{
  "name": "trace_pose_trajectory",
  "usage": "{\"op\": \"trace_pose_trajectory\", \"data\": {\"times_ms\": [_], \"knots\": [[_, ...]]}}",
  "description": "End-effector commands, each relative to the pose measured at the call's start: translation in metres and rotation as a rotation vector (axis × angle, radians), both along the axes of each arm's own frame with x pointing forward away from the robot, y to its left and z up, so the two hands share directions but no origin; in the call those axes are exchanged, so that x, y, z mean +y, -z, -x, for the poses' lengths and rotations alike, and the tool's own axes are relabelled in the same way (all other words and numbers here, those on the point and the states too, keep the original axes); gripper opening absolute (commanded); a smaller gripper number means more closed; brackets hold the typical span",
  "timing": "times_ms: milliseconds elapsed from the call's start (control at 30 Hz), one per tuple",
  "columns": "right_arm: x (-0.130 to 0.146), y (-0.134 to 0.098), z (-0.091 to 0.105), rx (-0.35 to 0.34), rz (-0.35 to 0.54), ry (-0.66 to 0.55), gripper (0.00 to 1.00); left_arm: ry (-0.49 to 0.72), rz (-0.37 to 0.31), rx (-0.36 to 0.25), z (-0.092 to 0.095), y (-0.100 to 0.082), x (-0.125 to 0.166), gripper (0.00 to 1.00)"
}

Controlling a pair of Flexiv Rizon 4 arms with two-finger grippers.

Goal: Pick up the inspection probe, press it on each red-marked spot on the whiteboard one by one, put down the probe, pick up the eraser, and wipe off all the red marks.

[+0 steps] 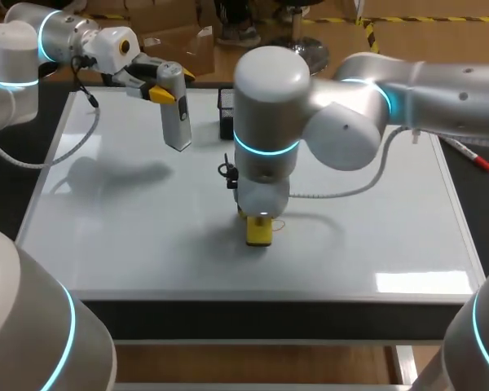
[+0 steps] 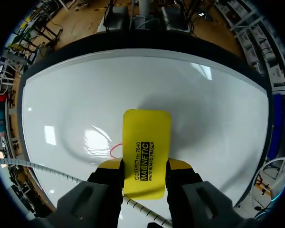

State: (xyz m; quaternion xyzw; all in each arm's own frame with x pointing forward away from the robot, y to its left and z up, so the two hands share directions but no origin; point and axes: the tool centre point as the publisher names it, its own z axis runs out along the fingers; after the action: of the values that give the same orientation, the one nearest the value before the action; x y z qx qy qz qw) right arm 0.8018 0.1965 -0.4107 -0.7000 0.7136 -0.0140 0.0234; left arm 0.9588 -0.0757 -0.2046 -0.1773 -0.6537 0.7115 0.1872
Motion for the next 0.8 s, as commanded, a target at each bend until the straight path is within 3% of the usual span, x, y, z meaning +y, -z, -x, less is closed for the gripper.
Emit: {"op": "trace_pose_trajectory", "data": {"times_ms": [33, 500, 800], "knots": [[0.001, 0.007, -0.005, 0.009, 0.005, -0.004, 0.00, 0.004, -0.002, 0.000, -0.001, -0.001, 0.000, 0.00], [-0.016, 0.026, -0.009, 0.067, 0.004, 0.018, 0.00, 0.004, -0.002, 0.000, -0.001, -0.001, 0.000, 0.00], [-0.042, 0.030, -0.006, 0.081, 0.018, 0.077, 0.00, 0.004, -0.002, 0.000, -0.001, -0.001, 0.000, 0.00]]}}
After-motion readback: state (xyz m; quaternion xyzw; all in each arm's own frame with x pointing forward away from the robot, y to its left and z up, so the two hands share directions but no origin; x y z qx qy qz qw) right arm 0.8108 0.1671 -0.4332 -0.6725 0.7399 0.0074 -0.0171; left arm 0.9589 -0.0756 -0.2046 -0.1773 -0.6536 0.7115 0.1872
